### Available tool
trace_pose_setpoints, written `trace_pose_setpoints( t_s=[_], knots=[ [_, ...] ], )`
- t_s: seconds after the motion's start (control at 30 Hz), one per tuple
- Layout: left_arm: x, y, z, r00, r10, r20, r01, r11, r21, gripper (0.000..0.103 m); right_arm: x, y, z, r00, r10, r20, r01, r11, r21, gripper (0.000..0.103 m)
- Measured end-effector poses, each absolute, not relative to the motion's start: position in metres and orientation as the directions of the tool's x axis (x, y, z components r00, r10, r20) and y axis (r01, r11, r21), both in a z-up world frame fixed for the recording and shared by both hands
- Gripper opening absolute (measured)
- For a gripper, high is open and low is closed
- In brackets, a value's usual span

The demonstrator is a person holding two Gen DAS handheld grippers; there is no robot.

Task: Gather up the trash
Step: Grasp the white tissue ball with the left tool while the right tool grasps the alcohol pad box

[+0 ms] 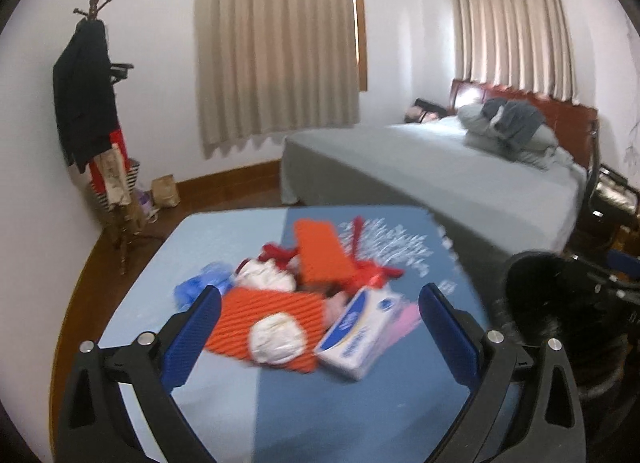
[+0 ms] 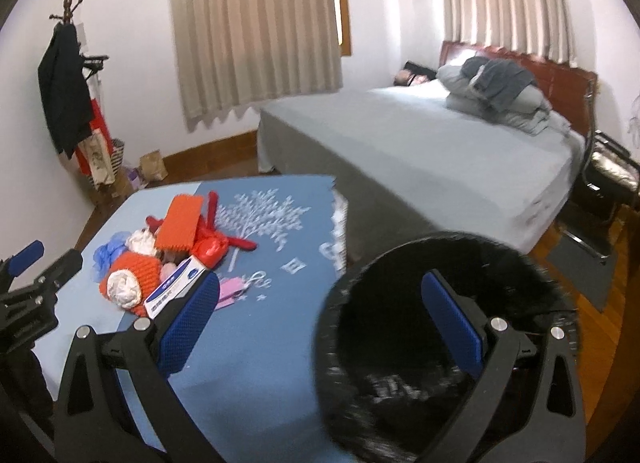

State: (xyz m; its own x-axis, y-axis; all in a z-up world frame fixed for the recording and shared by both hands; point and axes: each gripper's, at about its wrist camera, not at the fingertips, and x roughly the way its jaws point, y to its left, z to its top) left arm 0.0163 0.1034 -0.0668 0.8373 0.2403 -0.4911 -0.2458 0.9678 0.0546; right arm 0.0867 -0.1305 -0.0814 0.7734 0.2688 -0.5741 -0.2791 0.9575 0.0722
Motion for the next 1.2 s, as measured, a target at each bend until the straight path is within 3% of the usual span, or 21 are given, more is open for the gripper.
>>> trace_pose_setpoints(
  t_s=[0.17, 0.6, 0.7, 0.8, 0.93, 1.2],
  knots=[
    [0.024, 0.134, -0.100, 0.799, 0.287, -0.528, -0.292, 0.953, 0.077, 0.097, 0.103, -0.101, -0.103, 0.750, 0.300, -0.589, -0.326, 0.943, 0.066, 0.098],
    [0.066, 0.173, -0.164, 0.727, 0.261, -0.635, -0.311, 0.950, 0.035, 0.077, 0.137, -0.067, -0.141, 0.704, 0.295, -0.646, -0.342, 0.938, 0.056, 0.098],
    [0.072, 0.171, -0.169, 0.722, 0.242, -0.648, -0.288, 0.957, 0.037, 0.068, 0.141, -0.061, -0.145, 0.697, 0.296, -0.653, -0.347, 0.936, 0.054, 0.098],
    [0.075, 0.170, -0.174, 0.720, 0.199, -0.665, -0.256, 0.967, 0.012, 0.050, 0.143, -0.056, -0.148, 0.690, 0.299, -0.659, -0.353, 0.934, 0.054, 0.098],
    [0.075, 0.166, -0.176, 0.726, 0.187, -0.662, -0.239, 0.971, 0.012, 0.039, 0.143, -0.049, -0.151, 0.683, 0.305, -0.664, -0.363, 0.930, 0.054, 0.098],
    [0.051, 0.177, -0.153, 0.764, 0.193, -0.615, -0.263, 0.965, -0.023, 0.034, 0.138, -0.030, -0.154, 0.664, 0.341, -0.666, -0.402, 0.913, 0.066, 0.098]
  ],
)
